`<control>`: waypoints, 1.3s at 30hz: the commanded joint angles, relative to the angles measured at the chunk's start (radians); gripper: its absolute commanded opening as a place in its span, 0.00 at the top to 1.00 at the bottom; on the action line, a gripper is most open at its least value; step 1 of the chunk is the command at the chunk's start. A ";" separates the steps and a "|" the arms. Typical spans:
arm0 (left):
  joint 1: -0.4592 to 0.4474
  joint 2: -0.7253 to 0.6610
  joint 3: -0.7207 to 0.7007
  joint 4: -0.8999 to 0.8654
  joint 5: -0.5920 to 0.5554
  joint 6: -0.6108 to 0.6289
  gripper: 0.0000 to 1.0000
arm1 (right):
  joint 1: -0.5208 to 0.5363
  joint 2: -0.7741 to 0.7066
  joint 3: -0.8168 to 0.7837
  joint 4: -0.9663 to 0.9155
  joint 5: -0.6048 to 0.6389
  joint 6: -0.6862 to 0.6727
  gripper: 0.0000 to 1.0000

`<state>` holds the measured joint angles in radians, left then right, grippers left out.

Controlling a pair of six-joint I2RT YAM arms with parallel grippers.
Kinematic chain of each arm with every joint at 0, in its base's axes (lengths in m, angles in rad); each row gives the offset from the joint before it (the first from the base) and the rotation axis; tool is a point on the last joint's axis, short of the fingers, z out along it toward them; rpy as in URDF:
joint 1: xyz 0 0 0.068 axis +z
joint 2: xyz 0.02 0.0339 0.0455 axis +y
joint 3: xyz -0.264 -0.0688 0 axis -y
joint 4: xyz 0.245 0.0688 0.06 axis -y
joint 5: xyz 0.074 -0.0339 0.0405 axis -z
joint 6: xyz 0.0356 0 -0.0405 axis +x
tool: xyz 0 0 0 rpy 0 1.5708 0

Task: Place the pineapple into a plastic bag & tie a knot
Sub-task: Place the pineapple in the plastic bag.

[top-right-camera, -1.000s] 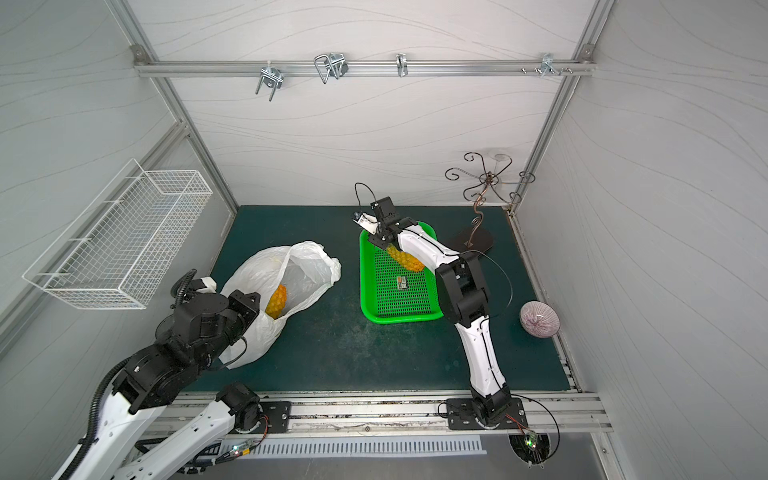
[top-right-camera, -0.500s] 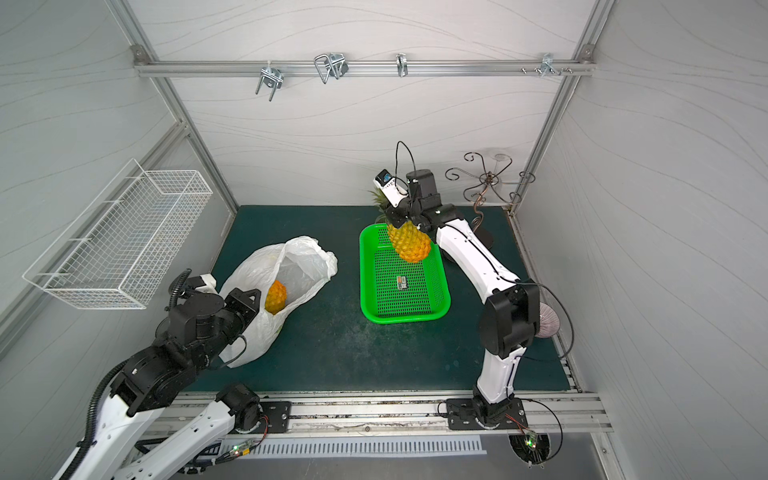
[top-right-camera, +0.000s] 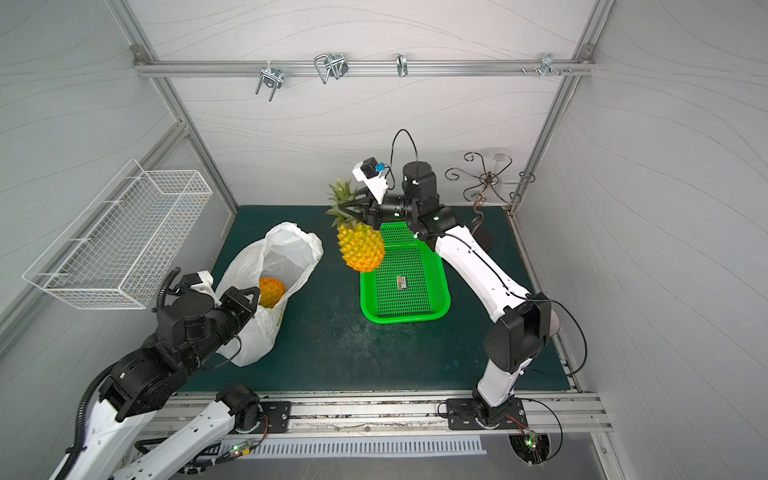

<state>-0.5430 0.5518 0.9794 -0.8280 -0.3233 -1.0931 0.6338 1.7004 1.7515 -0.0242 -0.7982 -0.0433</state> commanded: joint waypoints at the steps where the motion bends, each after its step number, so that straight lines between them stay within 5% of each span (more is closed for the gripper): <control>1: 0.002 -0.009 0.049 -0.010 0.005 -0.008 1.00 | 0.094 0.020 0.039 0.320 -0.095 0.091 1.00; 7: 0.003 -0.022 0.058 -0.037 0.007 -0.019 1.00 | 0.192 0.238 0.158 0.630 0.010 0.235 1.00; 14: 0.003 -0.033 0.094 -0.079 -0.007 -0.040 1.00 | 0.270 0.437 0.287 0.629 0.096 0.078 1.00; 27: 0.003 -0.045 0.170 -0.195 0.023 -0.059 1.00 | 0.338 0.577 0.349 0.745 0.219 0.077 1.00; 32: 0.003 -0.044 0.200 -0.194 0.001 -0.050 1.00 | 0.358 0.559 0.203 0.754 0.232 0.020 0.99; 39: 0.003 -0.053 0.206 -0.161 -0.059 -0.063 1.00 | 0.352 0.488 0.039 0.734 0.191 0.010 0.42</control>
<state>-0.5430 0.5152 1.1503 -1.0416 -0.3298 -1.1374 0.9932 2.2776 1.8091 0.6716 -0.5880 -0.0227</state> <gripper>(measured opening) 0.042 0.538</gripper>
